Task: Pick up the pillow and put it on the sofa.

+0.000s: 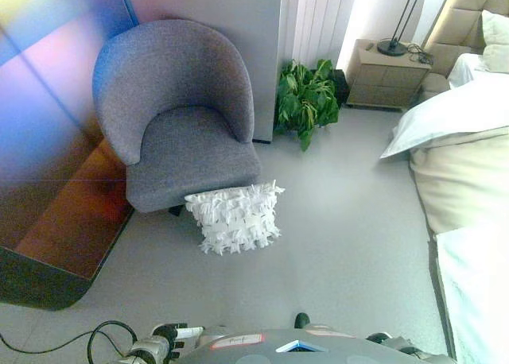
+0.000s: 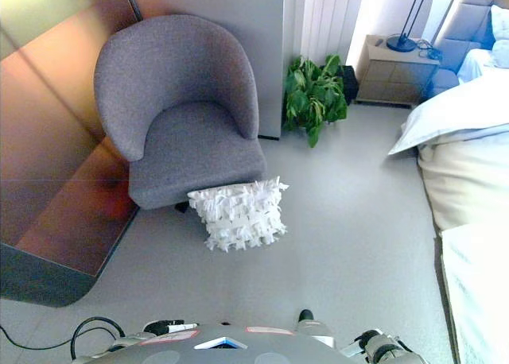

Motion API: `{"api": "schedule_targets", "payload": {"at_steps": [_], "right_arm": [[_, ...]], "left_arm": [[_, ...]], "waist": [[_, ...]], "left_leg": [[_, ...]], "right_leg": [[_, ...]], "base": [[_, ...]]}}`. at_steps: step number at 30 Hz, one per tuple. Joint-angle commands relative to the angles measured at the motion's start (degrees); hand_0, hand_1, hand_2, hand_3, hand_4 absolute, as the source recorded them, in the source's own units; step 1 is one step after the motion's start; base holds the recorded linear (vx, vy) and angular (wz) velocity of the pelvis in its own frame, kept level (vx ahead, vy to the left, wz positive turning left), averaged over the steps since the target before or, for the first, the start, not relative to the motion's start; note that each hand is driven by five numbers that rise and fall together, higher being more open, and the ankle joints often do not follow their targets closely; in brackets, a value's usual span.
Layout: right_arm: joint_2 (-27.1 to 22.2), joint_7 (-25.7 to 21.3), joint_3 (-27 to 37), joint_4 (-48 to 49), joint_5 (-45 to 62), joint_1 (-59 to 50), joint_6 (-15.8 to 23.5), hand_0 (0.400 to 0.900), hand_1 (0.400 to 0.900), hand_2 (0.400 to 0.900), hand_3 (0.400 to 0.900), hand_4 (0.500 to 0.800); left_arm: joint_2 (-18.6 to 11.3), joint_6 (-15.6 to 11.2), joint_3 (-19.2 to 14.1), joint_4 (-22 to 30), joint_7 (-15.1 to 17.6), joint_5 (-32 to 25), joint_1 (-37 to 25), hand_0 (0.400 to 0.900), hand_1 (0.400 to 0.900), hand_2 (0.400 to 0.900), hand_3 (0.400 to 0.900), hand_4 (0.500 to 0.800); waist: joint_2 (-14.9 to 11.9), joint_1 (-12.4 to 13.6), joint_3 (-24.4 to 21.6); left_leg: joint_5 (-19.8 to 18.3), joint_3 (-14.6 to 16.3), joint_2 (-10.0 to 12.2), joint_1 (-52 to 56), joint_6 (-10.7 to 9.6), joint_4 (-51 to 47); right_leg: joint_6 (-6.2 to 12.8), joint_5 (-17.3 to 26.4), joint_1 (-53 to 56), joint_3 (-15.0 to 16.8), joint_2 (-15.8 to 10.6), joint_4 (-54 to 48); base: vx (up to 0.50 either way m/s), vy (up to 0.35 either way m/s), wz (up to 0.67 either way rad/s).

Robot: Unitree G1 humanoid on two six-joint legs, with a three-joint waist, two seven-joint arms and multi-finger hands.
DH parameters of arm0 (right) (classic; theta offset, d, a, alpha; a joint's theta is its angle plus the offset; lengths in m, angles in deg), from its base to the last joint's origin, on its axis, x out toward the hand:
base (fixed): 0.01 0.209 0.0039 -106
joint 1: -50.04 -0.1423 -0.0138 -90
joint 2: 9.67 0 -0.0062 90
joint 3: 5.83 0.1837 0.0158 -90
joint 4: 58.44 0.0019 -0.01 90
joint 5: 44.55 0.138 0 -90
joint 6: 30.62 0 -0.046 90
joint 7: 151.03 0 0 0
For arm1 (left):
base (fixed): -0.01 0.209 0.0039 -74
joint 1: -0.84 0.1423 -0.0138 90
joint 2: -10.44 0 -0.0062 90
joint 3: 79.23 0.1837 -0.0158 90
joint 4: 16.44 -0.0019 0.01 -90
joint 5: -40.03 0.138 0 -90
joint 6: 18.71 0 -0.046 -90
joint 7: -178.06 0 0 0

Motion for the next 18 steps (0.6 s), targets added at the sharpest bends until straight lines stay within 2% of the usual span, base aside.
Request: {"api": "schedule_targets", "payload": {"at_steps": [1,3,6,18], "right_arm": [[0.1,-0.9,-2.5,-2.9,-0.6,-3.6,-2.1,0.9,0.9,0.9,0.9,0.8],[0.2,-1.0,-2.9,-2.9,-0.7,-3.7,-2.2,0.9,0.9,0.9,0.9,0.8],[0.3,-1.4,-3.5,-2.6,-0.4,-3.8,-1.9,0.9,0.9,0.9,0.9,0.8],[0.3,-1.7,-4.3,-2.6,-0.6,-4.3,-1.9,0.9,0.9,0.9,0.9,0.8]], "left_arm": [[-1.1,0.5,1.3,-2.3,0.6,-0.9,-2.8,0.9,0.9,0.9,0.9,0.8],[-1.2,-0.1,1.4,-2.3,0.6,-0.4,-2.8,0.9,0.9,0.9,0.9,0.8],[-1.1,0.2,2.2,-1.8,-0.6,1.3,-3.1,0.9,0.9,0.9,0.9,0.8],[-1.2,1.0,4.6,-0.9,-1.6,3.7,-3.5,0.9,0.9,0.9,0.9,0.8]], "waist": [[-3.3,0.5,0.8],[-3.3,0.6,0.7],[-3.3,0.8,0.9],[-2.9,0.9,1.2]], "left_leg": [[-2.2,1.1,-1.5,-1.2,2.1,-0.2],[-2.2,1.0,-1.6,-1.3,2.0,-0.2],[-2.1,0.9,-1.6,-1.2,2.0,-0.2],[-2.3,0.6,-1.5,-1.1,2.0,-0.2]], "right_leg": [[3.5,-4.4,3.9,-3.2,-3.0,0.2],[3.52,-4.4,3.8,-3.2,-3.0,0.2],[3.56,-4.3,3.9,-3.5,-3.1,0.2],[3.66,-4.4,4.0,-3.9,-3.3,0.2]], "base": [[0.0,-0.005,0.03],[0.0,-0.003,0.02],[0.0,0.0,0.0],[0.0,-0.002,0.01]]}}
